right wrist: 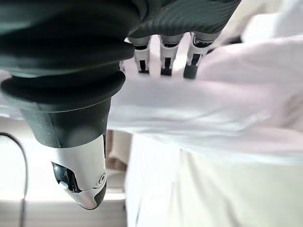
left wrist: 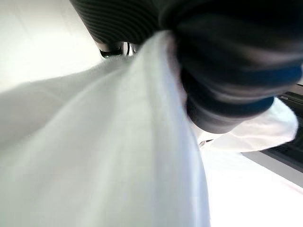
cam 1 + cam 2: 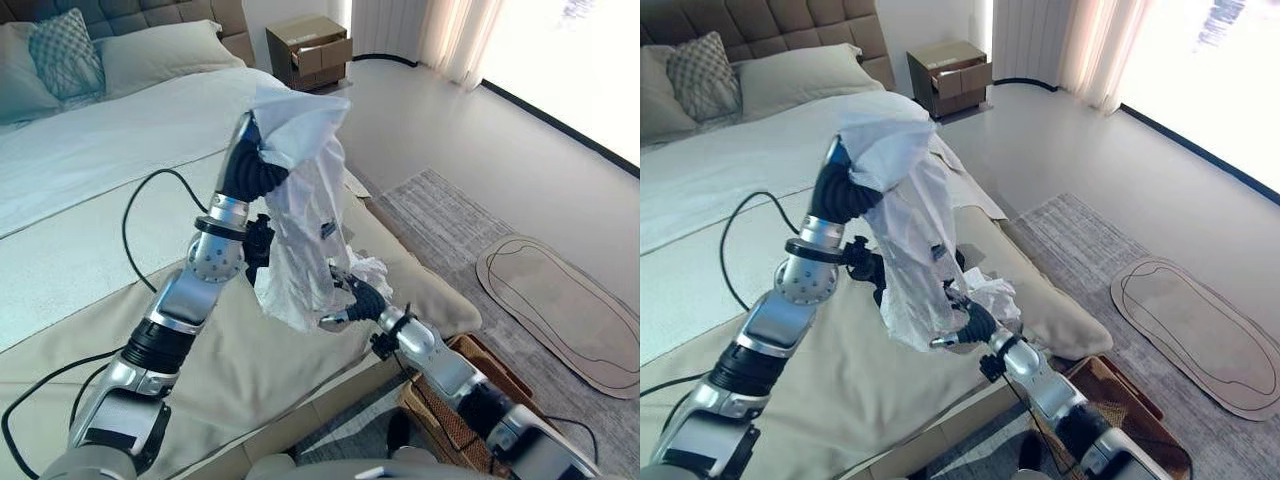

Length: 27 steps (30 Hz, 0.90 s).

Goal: Pick up clothes into the bucket

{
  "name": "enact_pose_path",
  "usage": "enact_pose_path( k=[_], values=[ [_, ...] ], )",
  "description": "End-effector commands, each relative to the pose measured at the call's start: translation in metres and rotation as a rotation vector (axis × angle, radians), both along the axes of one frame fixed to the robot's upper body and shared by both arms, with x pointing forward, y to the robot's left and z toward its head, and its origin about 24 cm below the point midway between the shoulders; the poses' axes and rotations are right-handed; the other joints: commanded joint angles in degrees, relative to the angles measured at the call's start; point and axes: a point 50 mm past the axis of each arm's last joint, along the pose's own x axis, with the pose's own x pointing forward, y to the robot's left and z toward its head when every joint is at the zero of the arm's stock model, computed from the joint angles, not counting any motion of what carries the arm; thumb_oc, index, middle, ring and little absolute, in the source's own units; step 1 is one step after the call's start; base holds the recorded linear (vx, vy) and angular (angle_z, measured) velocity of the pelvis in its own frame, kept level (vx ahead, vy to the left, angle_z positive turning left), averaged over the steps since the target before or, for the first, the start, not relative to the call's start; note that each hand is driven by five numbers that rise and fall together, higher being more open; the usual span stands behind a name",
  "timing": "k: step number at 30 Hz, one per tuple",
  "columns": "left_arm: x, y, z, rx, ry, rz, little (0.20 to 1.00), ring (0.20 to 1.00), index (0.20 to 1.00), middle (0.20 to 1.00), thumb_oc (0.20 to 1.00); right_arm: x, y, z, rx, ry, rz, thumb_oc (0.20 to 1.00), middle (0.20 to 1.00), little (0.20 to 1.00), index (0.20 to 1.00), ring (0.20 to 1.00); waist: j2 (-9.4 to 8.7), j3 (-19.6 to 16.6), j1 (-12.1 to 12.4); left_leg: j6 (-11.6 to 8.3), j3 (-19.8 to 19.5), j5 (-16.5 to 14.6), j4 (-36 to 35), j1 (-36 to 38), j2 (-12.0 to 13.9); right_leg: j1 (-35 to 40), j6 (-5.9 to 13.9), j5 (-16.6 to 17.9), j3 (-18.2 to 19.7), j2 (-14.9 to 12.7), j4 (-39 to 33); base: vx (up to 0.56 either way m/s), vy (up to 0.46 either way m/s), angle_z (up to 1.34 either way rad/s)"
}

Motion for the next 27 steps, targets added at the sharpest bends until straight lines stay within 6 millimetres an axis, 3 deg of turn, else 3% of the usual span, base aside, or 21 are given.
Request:
enact_pose_path(
  k=[1,7,12,27],
  values=[
    [0.006,0.016,0.062,-0.043,-0.22,0.069,0.2,0.2,0.2,0.2,0.2,0.006,-0.007,0.009,0.043,-0.048,-0.027,1.0,1.0,1.0,1.0,1.0,-2.43,-1.71,-0.08,-0.78,0.89,-2.7,1.47,0.34,1.13,3.26,5.08,-1.2,-1.51,-4.04,1.02,0.0,0.0,0.0],
    [0.004,0.034,0.097,-0.1,-0.303,0.092,0.2,0.2,0.2,0.2,0.2,-0.009,-0.04,-0.014,0.02,0.05,-0.139,1.0,1.0,1.0,1.0,1.0,-2.1,-2.24,-0.75,-0.72,1.01,-2.71,1.37,0.89,1.16,3.76,5.36,-1.22,-1.67,-4.05,0.98,0.0,0.0,0.0],
    [-0.002,0.036,0.129,-0.097,-0.375,0.073,0.2,0.2,0.2,0.2,0.2,-0.016,-0.059,-0.024,0.019,0.087,-0.227,1.0,1.0,1.0,1.0,1.0,-1.69,-2.72,-1.15,-0.68,1.07,-2.7,1.05,1.63,1.15,4.36,5.68,-1.29,-1.85,-3.99,0.9,0.0,0.0,0.0],
    [-0.009,0.044,0.206,-0.048,-0.481,0.124,0.2,0.2,0.2,0.2,0.2,-0.024,-0.069,-0.033,0.048,0.14,-0.285,1.0,1.0,1.0,1.0,1.0,-0.69,-3.71,-1.51,-0.75,1.35,-2.62,0.86,2.57,0.98,5.18,6.35,-1.19,-1.83,-3.95,0.83,0.0,0.0,0.0]
  ],
)
